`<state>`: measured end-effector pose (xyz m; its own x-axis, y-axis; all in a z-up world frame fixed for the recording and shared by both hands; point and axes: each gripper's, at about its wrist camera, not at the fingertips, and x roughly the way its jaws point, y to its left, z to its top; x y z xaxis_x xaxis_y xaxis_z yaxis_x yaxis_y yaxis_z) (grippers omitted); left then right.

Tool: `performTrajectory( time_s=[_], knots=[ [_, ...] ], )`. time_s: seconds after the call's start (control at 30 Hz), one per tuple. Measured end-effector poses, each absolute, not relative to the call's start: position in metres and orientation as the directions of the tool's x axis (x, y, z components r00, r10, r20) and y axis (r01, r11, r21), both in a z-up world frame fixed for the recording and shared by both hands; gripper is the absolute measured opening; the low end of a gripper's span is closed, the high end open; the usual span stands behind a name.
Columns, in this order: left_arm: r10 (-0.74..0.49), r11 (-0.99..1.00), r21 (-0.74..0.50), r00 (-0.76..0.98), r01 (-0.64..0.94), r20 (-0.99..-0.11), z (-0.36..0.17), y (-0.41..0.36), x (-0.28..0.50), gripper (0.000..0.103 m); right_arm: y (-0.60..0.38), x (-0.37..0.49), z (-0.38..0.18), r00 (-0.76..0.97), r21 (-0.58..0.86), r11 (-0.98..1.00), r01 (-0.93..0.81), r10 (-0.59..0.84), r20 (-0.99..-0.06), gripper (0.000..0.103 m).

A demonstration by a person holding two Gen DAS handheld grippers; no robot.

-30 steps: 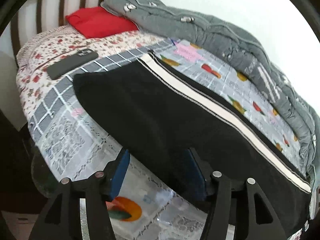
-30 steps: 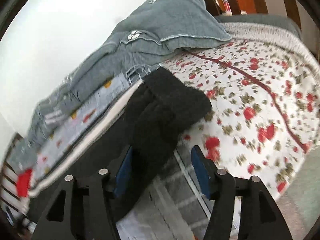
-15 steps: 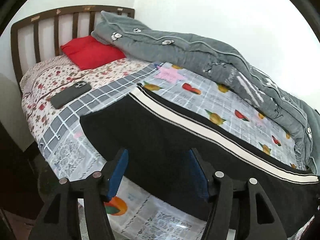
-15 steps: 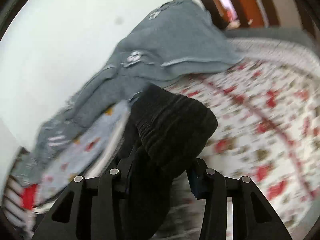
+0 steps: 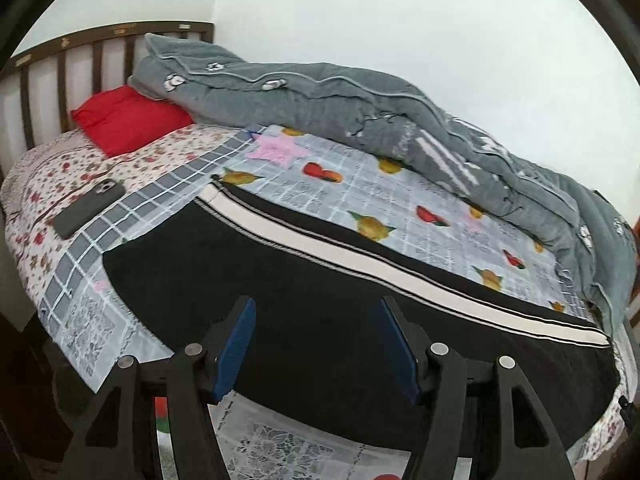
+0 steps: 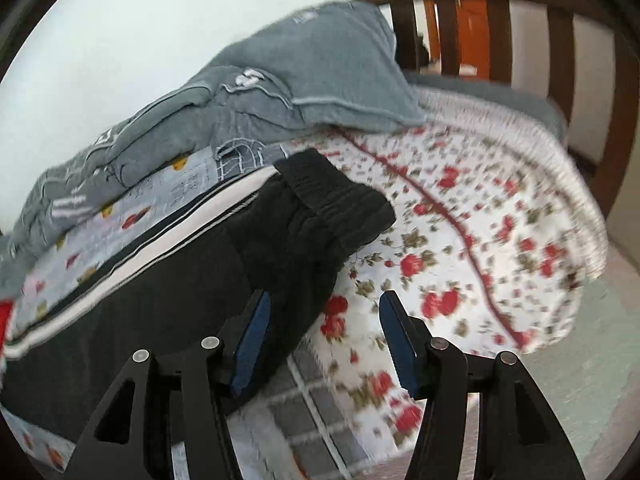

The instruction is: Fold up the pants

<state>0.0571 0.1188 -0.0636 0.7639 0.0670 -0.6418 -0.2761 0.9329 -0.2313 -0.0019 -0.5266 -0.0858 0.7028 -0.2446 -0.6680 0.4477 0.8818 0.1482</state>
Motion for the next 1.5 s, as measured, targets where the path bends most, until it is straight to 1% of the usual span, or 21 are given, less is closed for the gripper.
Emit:
performTrajectory(
  time_s=[0.2, 0.3, 0.43, 0.5, 0.67, 0.9, 1.1, 1.2, 1.37, 1.5],
  knots=[
    [0.024, 0.933, -0.262, 0.77, -0.246, -0.637, -0.056, 0.126, 0.045, 0.06, -0.488, -0.033, -0.065, 0.723, 0.122, 0.903, 0.411, -0.242, -0.648, 0.057],
    [0.006, 0.931, -0.278, 0.774, -0.235, -0.633, -0.053, 0.133, 0.036, 0.06, -0.471, -0.037, -0.056, 0.739, 0.144, 0.912, 0.384, -0.21, -0.64, 0.057],
    [0.035, 0.941, -0.249, 0.797, -0.23, -0.603, -0.048, 0.142, 0.021, 0.06, -0.447, -0.026, -0.043, 0.752, 0.12, 0.936, 0.33, -0.184, -0.633, 0.057],
    [0.046, 0.938, -0.246, 0.793, -0.243, -0.607, -0.048, 0.151, 0.018, 0.06, -0.437, -0.021, -0.037, 0.759, 0.111, 0.944, 0.31, -0.175, -0.627, 0.057],
    [0.028, 0.915, -0.3, 0.786, -0.268, -0.617, -0.054, 0.184, 0.019, 0.06, -0.413, -0.002, -0.03, 0.767, 0.092, 0.958, 0.27, -0.157, -0.622, 0.057],
    [0.042, 0.905, -0.3, 0.766, -0.301, -0.641, -0.064, 0.218, 0.03, 0.059, -0.377, 0.035, -0.042, 0.765, 0.08, 0.974, 0.212, -0.114, -0.634, 0.058],
    [0.055, 0.912, -0.272, 0.75, -0.306, -0.659, -0.074, 0.234, 0.065, 0.055, -0.353, 0.081, -0.058, 0.753, 0.084, 0.983, 0.163, -0.069, -0.654, 0.058],
    [0.043, 0.911, -0.276, 0.734, -0.308, -0.678, -0.083, 0.243, 0.094, 0.048, -0.342, 0.104, -0.065, 0.749, 0.074, 0.986, 0.147, -0.061, -0.66, 0.058],
    [0.053, 0.928, -0.229, 0.712, -0.295, -0.7, -0.097, 0.254, 0.159, 0.048, -0.325, 0.144, -0.074, 0.738, 0.025, 0.99, 0.139, -0.086, -0.67, 0.058],
    [0.118, 0.929, -0.157, 0.672, -0.334, -0.731, -0.115, 0.274, 0.211, 0.048, -0.316, 0.174, -0.083, 0.722, 0.007, 0.991, 0.134, -0.093, -0.686, 0.058]
  ],
)
